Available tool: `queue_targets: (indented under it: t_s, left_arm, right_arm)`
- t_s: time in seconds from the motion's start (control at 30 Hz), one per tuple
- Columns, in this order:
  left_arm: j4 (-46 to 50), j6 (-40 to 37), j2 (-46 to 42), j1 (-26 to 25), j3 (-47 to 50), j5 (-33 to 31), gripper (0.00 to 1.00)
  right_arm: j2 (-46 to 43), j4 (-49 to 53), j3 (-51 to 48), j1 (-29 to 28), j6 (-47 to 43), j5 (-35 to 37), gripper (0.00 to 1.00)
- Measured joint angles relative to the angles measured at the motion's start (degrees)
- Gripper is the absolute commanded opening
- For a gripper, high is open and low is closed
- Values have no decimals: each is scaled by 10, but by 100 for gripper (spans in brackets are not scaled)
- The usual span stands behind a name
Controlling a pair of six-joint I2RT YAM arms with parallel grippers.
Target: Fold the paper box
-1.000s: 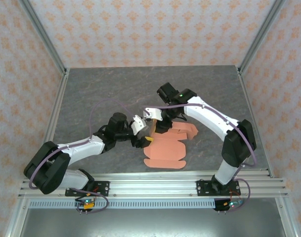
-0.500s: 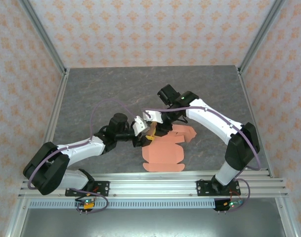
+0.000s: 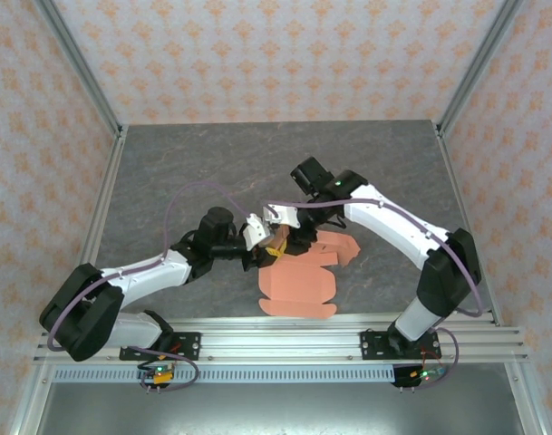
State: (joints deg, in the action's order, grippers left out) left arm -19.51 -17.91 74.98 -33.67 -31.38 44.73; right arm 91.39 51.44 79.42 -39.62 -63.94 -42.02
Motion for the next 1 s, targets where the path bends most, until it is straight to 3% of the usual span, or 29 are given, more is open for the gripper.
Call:
queue_targets:
  t_s: [0.17,0.3,0.53,0.67,0.77,1.0]
  left_arm:
    - [21,21,7,3,-24,-5,32]
    - [23,61,23,19,-41,-12,32]
    - [-39,161,32,54,-6,-49,32]
    - [-70,201,32,72,17,-58,32]
    - [-79,216,32,75,20,-62,32]
    - [-99,238,23,76,22,-49,32]
  right_arm:
    - [-80,-71,-61,16,42,15,67]
    - [-176,-184,-144,61,124,49,72]
    - [-267,-362,-279,216,335,108,70]
    - [-258,-427,-331,296,469,162,55]
    - [-217,-461,-338,350,541,174,59]
    - [-104,-479,-326,360,518,79,60]
